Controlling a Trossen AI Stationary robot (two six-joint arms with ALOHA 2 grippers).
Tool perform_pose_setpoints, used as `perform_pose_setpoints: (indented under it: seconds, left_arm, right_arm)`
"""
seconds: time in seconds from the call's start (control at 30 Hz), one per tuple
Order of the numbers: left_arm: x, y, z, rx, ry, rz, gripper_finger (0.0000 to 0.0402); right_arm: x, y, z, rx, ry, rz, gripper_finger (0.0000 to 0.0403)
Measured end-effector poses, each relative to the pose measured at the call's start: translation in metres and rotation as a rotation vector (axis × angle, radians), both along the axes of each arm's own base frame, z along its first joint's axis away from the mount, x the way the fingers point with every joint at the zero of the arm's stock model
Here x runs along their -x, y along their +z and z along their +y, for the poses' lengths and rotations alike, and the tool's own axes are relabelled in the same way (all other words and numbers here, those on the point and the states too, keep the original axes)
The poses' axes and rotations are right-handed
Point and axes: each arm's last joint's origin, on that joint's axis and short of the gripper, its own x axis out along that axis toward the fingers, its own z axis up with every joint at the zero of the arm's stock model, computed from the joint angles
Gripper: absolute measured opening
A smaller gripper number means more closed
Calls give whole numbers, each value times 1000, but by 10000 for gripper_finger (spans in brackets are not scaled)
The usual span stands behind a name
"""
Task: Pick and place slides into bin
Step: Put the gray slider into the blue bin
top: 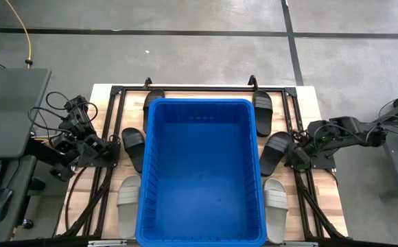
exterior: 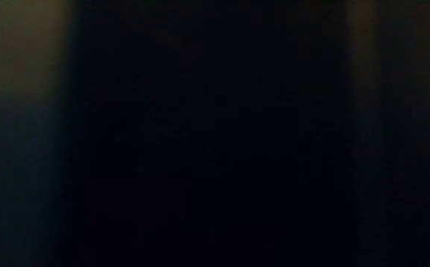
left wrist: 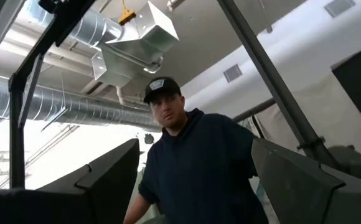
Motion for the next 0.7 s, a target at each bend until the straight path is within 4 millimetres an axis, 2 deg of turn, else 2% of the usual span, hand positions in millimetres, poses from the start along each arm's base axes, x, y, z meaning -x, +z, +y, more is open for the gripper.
perform_pose_setpoints:
  seconds: [0.37, 0.7]
  left_arm:
    - [-1, -1, -1, -23, 17, -7, 298]
    - [-2, -3, -2, -42, 16, 8, 298]
  right_arm:
    - [-2, 0, 0, 6, 2, -1, 291]
    - [-15, -2, 2, 21, 23, 82, 291]
